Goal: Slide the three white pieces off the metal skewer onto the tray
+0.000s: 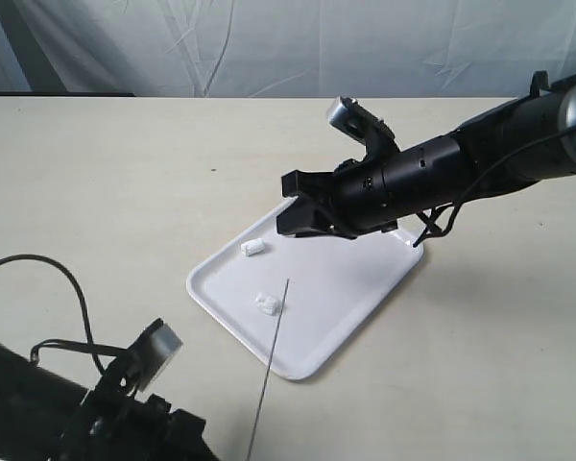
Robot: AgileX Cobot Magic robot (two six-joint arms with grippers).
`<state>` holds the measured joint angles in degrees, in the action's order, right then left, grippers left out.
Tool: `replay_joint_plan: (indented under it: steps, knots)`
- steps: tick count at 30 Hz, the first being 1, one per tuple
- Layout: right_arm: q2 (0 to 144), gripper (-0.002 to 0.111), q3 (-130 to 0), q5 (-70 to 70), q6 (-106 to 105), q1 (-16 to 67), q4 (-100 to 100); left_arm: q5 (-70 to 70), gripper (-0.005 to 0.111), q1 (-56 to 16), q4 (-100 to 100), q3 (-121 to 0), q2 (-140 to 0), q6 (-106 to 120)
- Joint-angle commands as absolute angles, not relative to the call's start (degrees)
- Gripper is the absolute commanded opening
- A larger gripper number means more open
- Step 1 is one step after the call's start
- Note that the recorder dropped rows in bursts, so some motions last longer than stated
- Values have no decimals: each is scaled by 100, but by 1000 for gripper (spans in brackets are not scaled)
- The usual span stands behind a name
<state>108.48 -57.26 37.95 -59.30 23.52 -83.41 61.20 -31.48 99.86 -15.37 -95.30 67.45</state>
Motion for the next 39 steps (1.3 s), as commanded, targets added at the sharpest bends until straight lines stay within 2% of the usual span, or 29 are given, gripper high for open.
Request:
replay_joint_plan:
  steps: [1, 5, 8, 14, 15, 18, 20, 26, 39]
  knots:
    - [10854, 22, -5860, 3205, -5656, 2342, -7741, 6037, 0, -3183, 9995, -1403, -9530, 6918]
    - [10854, 22, -5860, 3097, -5137, 2331, -6947, 5388, 0, -3183, 9995, -1599, -9530, 6918]
    - [10854, 22, -5860, 3130, -4884, 2331, -6564, 5406, 0, -3183, 9995, -1887, -9530, 6895]
    - [10854, 22, -5860, 3159, -4805, 2331, -6457, 4856, 0, -3183, 9792, -2526, -9530, 6228]
    - [10854, 24, -5860, 3169, -4805, 2331, -6447, 4743, 0, -3183, 9687, -2632, -9530, 6134]
    - [10854, 39, -5860, 3209, -4805, 2331, -6447, 4510, 0, -3183, 9432, -2924, -9530, 5867]
    - [10854, 43, -5860, 3252, -4805, 2331, -6447, 4278, 0, -3183, 9368, -3067, -9534, 5695]
    - [10805, 41, -5860, 3575, -4773, 2331, -6483, 4127, 0, -3155, 8520, -3715, -10112, 4955]
    - [9874, 41, -5860, 4011, -4636, 2331, -5905, 4130, 0, -3155, 8429, -4926, -11274, 4736]
